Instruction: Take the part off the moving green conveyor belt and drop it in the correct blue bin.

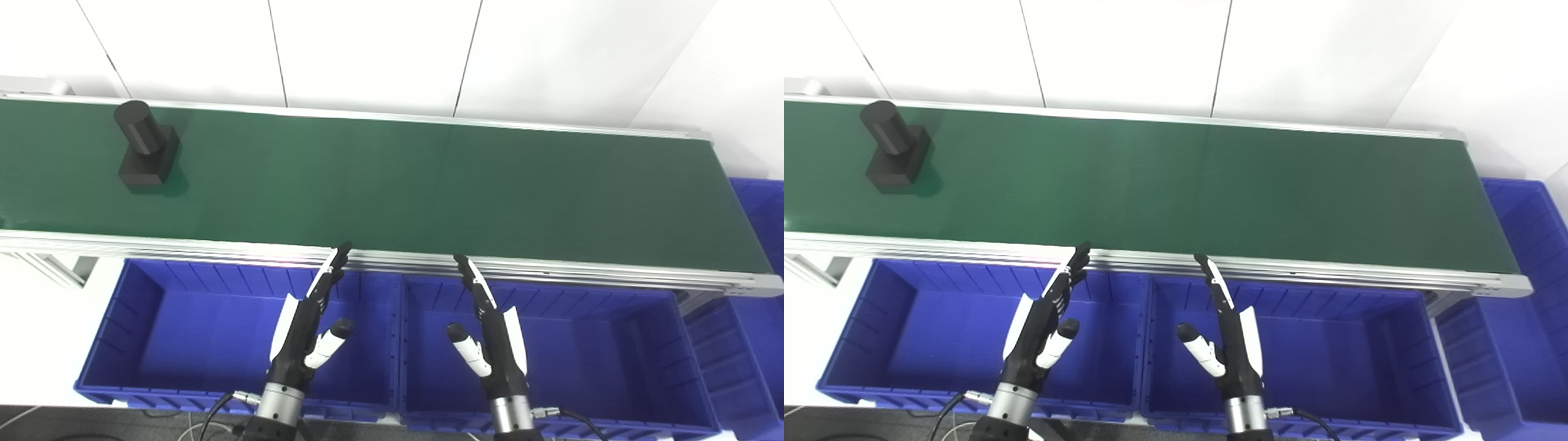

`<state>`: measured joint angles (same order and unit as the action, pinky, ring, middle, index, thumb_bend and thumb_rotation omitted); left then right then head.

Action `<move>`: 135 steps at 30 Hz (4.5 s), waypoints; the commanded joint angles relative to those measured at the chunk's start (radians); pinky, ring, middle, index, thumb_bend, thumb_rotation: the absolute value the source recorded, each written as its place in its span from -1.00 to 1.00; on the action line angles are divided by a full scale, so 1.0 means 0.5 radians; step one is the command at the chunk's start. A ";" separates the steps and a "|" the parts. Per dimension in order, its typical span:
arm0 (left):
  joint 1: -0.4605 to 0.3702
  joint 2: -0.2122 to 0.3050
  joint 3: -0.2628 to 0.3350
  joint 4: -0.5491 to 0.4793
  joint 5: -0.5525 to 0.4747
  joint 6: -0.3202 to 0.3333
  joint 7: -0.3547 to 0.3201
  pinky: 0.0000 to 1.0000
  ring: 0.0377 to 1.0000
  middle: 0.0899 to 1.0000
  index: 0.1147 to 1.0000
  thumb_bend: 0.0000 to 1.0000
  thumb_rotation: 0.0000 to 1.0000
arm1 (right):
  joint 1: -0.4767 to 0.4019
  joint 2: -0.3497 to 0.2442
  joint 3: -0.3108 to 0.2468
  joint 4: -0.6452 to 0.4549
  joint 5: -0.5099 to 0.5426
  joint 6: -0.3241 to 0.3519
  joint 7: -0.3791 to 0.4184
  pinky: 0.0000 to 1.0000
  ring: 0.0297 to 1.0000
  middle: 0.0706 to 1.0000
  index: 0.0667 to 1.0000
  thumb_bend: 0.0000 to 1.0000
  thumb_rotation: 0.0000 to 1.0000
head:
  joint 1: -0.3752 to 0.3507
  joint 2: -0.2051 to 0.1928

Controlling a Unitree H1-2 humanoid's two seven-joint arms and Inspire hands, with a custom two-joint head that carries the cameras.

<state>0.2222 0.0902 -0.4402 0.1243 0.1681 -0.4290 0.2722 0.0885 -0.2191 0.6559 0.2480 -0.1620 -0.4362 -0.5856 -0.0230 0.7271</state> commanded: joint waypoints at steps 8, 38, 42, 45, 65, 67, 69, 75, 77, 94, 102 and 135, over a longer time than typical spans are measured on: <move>-0.028 0.002 -0.005 -0.038 0.024 -0.081 0.028 0.90 0.92 0.92 0.82 0.63 0.97 | -0.029 0.000 -0.002 -0.035 -0.017 -0.068 -0.012 0.84 0.88 0.89 0.84 0.53 0.92 | 0.001 0.001; -0.257 0.086 -0.361 0.376 0.050 -0.082 0.476 0.76 0.78 0.77 0.65 0.69 0.84 | -0.122 -0.008 0.051 0.331 0.089 -0.068 -0.049 0.88 0.89 0.88 0.84 0.61 0.90 | 0.285 -0.506; -0.263 0.085 -0.382 0.376 0.024 -0.082 0.482 0.75 0.78 0.77 0.64 0.71 0.80 | -0.114 -0.019 0.045 0.318 0.094 -0.068 -0.048 0.88 0.88 0.88 0.84 0.61 0.91 | 0.310 -0.500; -0.260 0.080 -0.388 0.377 0.021 -0.082 0.482 0.71 0.77 0.77 0.63 0.75 0.77 | -0.119 -0.036 0.064 0.299 0.062 -0.068 -0.108 0.82 0.81 0.84 0.81 0.65 0.91 | 0.315 -0.498; -0.322 0.065 -0.397 0.485 0.015 -0.082 0.476 0.57 0.74 0.76 0.63 0.78 0.76 | -0.714 -0.429 0.667 -0.258 -0.107 -0.068 -0.798 0.76 0.76 0.78 0.76 0.57 0.53 | 0.332 -0.578; -0.333 0.067 -0.405 0.500 0.026 -0.082 0.492 0.58 0.74 0.75 0.63 0.76 0.77 | -0.755 -0.406 0.630 -0.228 -0.099 -0.068 -0.798 0.79 0.77 0.78 0.78 0.54 0.52 | 0.330 -0.587; -0.344 0.067 -0.414 0.514 0.043 -0.082 0.514 0.56 0.73 0.75 0.62 0.77 0.77 | -0.797 -0.392 0.611 -0.199 -0.113 -0.068 -0.806 0.79 0.77 0.79 0.79 0.50 0.52 | 0.329 -0.599; -0.370 0.060 -0.440 0.546 0.033 -0.082 0.550 0.52 0.71 0.74 0.60 0.81 0.76 | -0.937 -0.342 0.594 -0.050 -0.113 -0.068 -0.819 0.74 0.75 0.75 0.78 0.49 0.44 | 0.331 -0.627; -0.372 0.059 -0.444 0.547 0.029 -0.082 0.548 0.52 0.72 0.74 0.60 0.82 0.77 | -0.963 -0.316 0.556 0.004 -0.086 -0.068 -0.775 0.71 0.73 0.73 0.76 0.50 0.45 | 0.333 -0.637; -0.347 0.035 -0.423 0.529 -0.016 -0.082 0.480 0.45 0.71 0.73 0.58 0.90 0.74 | -1.193 0.042 0.033 0.509 0.140 -0.068 -0.002 0.53 0.66 0.71 0.70 0.51 0.35 | 0.341 -0.660; -0.347 0.036 -0.434 0.543 0.010 -0.082 0.495 0.48 0.68 0.71 0.57 0.90 0.74 | -1.306 0.245 -0.297 0.772 0.239 -0.068 0.503 0.67 0.73 0.76 0.72 0.57 0.20 | 0.329 -0.663; -0.323 0.079 -0.421 0.517 -0.085 -0.082 0.379 0.52 0.75 0.77 0.59 0.83 0.63 | -1.678 0.427 -0.690 1.516 0.115 -0.068 0.784 0.59 0.70 0.78 0.77 0.57 0.03 | 0.101 -0.689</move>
<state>0.0649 0.1281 -0.6553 0.4111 0.1209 -0.4337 0.4628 -0.6921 -0.0114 0.3208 1.0168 -0.1111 -0.4370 -0.2029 0.0291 0.3820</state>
